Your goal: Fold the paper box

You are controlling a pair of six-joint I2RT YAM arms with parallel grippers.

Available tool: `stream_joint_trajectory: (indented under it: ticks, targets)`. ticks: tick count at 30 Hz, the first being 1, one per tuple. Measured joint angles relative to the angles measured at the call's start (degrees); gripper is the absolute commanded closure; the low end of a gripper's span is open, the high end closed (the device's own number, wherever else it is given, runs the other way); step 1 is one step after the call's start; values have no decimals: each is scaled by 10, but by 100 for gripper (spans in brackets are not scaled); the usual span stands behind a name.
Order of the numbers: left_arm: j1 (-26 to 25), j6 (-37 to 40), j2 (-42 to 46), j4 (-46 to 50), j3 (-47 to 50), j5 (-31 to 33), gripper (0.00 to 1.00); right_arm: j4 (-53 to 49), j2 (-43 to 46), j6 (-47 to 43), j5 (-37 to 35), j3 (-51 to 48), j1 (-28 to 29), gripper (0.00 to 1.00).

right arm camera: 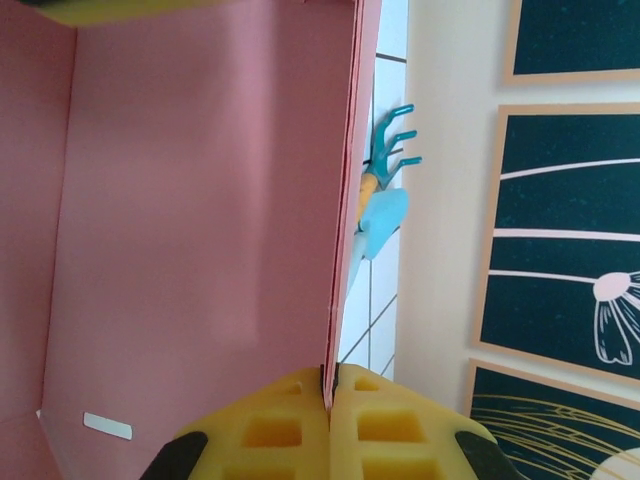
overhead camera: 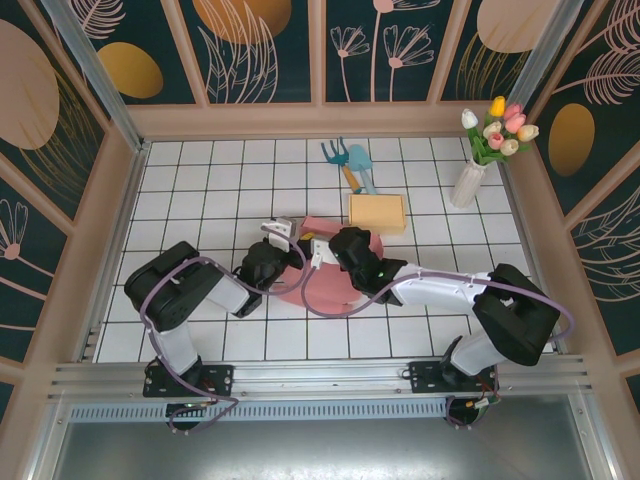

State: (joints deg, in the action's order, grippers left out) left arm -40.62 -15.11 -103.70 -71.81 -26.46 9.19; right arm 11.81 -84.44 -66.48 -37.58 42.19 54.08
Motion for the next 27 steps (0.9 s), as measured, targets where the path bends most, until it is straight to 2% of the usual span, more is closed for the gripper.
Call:
stream_joint_trajectory:
  ticks: [4,11,18,20,22,27]
  targets:
    - [0,-3,-15,0,-11,34,48,-18,-1,14,11,5,0,100]
    - [-18,-30,-22,-6,-17,91,81,-35,-5,38,30,15,1,100]
    - [-35,-45,-28,0,-17,136,91,-31,-5,47,32,24,2,100]
    - [-38,-49,-28,2,-17,143,89,-30,-5,52,34,24,1,100]
    - [-38,-49,-28,3,-17,144,84,-31,-5,56,36,24,1,100]
    - [-27,-32,-26,-19,-2,120,54,-49,-5,80,42,24,1,100]
